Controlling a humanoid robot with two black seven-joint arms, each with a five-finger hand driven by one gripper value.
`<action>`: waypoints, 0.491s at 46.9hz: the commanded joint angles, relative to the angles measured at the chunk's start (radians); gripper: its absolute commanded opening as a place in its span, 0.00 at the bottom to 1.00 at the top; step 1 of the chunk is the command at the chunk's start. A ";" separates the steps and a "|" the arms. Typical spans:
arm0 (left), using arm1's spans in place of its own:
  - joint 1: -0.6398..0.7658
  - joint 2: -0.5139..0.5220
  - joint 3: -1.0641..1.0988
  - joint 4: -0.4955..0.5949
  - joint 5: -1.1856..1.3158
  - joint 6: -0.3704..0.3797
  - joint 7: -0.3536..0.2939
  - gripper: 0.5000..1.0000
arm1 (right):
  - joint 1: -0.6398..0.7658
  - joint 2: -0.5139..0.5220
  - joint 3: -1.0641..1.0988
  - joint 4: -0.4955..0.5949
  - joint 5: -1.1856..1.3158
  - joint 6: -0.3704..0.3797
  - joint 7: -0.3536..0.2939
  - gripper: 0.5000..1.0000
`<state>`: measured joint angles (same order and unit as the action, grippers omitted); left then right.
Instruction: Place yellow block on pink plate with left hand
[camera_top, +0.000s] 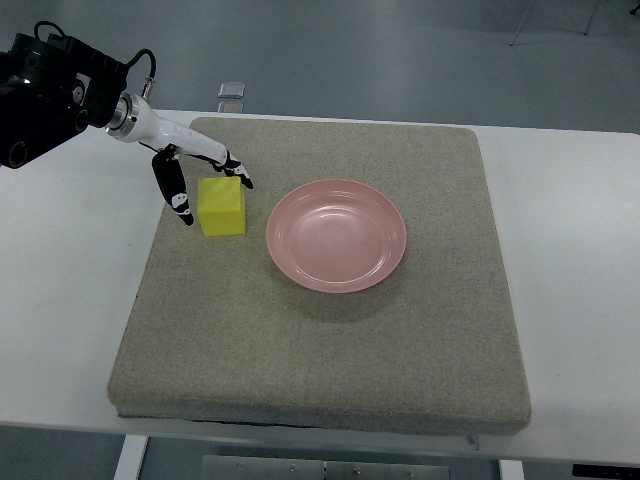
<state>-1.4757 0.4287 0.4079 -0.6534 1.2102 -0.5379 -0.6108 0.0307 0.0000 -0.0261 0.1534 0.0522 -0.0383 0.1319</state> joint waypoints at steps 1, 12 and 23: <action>0.000 -0.001 0.000 -0.002 -0.003 0.019 0.000 0.97 | 0.000 0.000 0.000 0.000 0.000 0.000 0.000 0.85; 0.000 -0.002 0.002 0.000 -0.001 0.032 0.000 0.96 | 0.000 0.000 0.000 0.000 0.000 0.000 0.000 0.85; 0.020 -0.010 0.000 0.046 -0.003 0.047 0.000 0.84 | 0.000 0.000 0.000 0.000 0.000 0.000 0.000 0.85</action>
<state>-1.4586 0.4222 0.4107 -0.6274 1.2096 -0.4911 -0.6109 0.0307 0.0000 -0.0261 0.1534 0.0521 -0.0383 0.1319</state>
